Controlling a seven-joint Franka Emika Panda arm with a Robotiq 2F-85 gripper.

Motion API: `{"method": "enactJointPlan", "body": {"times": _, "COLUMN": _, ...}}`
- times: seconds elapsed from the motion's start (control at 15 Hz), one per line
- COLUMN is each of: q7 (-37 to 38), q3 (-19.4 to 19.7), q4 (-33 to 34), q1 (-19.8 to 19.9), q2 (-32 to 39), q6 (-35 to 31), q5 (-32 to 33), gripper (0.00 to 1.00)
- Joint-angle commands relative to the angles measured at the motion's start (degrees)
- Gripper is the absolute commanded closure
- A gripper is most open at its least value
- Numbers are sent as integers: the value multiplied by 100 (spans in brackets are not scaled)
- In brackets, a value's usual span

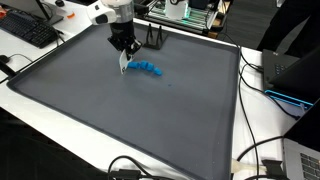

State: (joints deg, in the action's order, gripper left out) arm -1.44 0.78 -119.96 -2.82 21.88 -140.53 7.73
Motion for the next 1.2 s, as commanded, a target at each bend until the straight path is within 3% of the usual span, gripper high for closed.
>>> {"method": "enactJointPlan", "body": {"times": 0.0, "q7": -1, "q3": 0, "q4": -96, "q1": 63, "q2": 161, "q6": -21, "q5": -2, "gripper": 99}}
{"method": "enactJointPlan", "body": {"times": 0.73, "q7": -209, "q3": -173, "q4": -183, "q1": 250, "q2": -113, "q6": 467, "q5": -643, "gripper": 99}}
{"method": "enactJointPlan", "body": {"times": 1.13, "q7": -122, "q3": -102, "q4": -231, "q1": 204, "q2": -300, "q6": 531, "q5": -558, "gripper": 99}}
